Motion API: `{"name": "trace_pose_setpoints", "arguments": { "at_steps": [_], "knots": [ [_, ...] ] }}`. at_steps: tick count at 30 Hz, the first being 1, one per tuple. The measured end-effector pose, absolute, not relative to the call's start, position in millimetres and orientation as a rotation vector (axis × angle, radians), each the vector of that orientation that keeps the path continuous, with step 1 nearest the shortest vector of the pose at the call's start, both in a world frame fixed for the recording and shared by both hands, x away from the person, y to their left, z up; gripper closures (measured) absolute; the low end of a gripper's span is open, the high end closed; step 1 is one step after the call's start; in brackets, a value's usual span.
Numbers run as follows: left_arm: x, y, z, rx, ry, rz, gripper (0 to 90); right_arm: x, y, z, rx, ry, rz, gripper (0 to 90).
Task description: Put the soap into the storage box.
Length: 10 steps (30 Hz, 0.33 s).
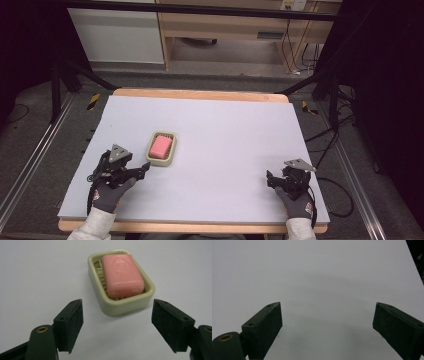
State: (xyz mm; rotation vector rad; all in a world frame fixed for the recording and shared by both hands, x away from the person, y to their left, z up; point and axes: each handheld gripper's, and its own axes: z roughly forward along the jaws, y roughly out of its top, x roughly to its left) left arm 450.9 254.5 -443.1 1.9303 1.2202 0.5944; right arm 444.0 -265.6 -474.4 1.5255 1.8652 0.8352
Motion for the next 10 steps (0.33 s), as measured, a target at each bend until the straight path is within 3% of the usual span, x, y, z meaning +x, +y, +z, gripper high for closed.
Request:
{"name": "trace_pose_setpoints", "arguments": {
  "at_steps": [10],
  "knots": [
    [443.0, 280.1, -464.2, 1.959, 1.282, 0.590, 25.9, 442.4, -271.8, -475.4, 1.570, 1.829, 0.810, 9.2]
  ]
}}
